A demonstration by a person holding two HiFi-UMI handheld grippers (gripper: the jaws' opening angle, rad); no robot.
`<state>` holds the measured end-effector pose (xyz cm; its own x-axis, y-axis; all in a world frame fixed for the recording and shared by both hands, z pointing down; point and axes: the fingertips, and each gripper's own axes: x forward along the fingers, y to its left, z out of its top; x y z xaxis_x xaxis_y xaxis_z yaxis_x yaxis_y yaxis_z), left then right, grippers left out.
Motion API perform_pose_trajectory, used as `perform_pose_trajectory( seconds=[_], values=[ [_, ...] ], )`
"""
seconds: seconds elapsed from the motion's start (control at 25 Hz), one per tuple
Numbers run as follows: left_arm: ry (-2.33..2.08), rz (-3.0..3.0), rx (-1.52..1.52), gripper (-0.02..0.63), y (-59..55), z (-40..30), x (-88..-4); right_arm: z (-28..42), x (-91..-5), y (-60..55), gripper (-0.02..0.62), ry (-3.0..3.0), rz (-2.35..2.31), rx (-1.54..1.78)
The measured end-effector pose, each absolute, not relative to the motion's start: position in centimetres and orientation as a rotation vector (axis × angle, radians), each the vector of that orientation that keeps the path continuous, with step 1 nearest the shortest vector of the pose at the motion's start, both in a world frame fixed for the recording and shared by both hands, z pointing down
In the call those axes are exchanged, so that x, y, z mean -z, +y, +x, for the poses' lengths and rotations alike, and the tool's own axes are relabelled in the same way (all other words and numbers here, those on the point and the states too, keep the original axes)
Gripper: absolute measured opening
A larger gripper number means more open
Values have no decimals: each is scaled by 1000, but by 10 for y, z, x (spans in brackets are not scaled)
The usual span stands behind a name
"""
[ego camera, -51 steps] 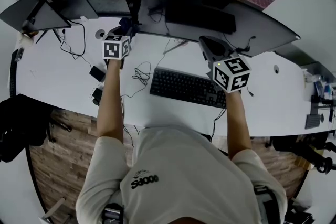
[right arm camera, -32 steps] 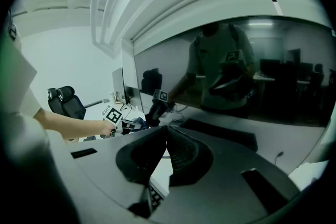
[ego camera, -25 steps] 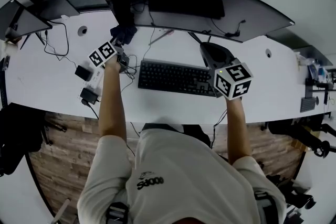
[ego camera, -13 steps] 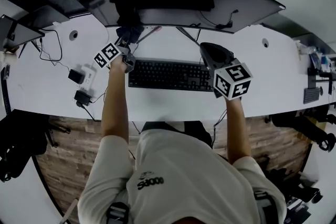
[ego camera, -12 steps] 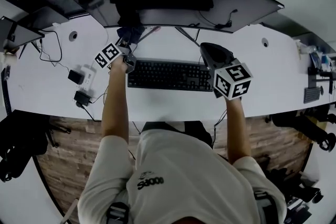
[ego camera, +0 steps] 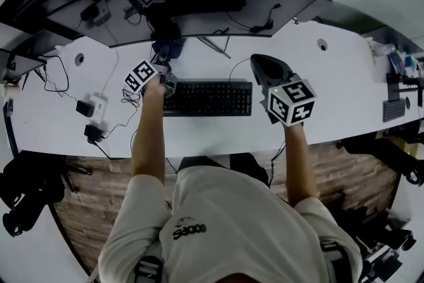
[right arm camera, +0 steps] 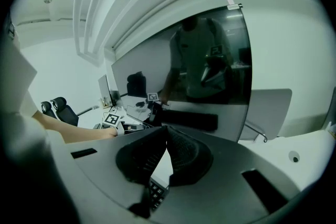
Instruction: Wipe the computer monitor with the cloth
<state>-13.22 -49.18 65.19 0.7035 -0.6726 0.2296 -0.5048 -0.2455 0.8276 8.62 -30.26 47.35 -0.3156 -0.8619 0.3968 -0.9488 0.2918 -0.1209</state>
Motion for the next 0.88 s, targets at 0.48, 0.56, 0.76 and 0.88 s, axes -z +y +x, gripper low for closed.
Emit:
perform_pose_trajectory(
  seconds=[0.48,0.56,0.76,0.88],
  values=[
    [-834,1987,100,78,-457,-17,-652,181,-479,-277,6,-2290,1746,-511],
    [-824,1988,94,78,-451,5,-651,199,-478,-272,6,-2286,1759,-511],
    [-813,1991,79,78,-437,53,-649,244,-474,-263,5,-2290,1779,-505],
    [-800,2002,76,78,-431,80,-649,266,-473,-262,6,-2299,1774,-500]
  ],
)
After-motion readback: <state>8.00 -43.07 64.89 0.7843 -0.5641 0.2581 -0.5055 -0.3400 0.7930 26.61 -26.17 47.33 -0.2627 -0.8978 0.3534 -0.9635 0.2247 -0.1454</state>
